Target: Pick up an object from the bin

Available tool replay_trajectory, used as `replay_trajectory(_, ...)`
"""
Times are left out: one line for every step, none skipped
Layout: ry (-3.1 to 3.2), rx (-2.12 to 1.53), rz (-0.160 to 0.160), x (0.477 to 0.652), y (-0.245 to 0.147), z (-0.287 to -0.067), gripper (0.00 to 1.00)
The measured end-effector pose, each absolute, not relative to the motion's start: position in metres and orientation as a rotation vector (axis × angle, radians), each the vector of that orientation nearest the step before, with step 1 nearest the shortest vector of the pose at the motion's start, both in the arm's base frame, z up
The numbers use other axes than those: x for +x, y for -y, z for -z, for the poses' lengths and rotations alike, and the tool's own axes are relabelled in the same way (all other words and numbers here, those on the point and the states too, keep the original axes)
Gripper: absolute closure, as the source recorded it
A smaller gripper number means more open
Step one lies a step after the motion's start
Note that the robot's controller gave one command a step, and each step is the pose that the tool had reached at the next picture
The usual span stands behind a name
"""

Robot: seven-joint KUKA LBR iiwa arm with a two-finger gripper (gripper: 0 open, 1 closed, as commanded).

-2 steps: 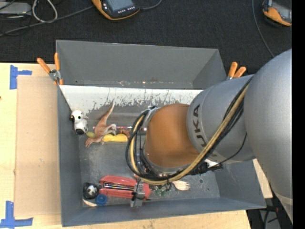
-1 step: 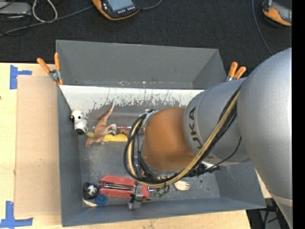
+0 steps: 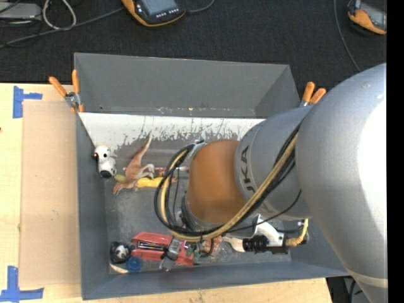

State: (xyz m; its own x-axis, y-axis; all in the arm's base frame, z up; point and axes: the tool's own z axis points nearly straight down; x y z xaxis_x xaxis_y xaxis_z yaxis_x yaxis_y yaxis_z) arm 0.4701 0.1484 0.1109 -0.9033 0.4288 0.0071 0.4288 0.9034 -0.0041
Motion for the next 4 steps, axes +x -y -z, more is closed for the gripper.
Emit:
replay_trajectory(3.064, -0.656, -0.003, 0.483, -0.125, -0.069, 0.00)
replay_trajectory(2.951, -1.062, 0.000, 0.483, -0.136, -0.071, 1.00)
replay_trajectory(2.951, -1.063, 0.000, 0.483, -0.136, -0.071, 1.00)
replay_trajectory(2.943, -1.057, -0.012, 0.480, -0.135, -0.104, 1.00)
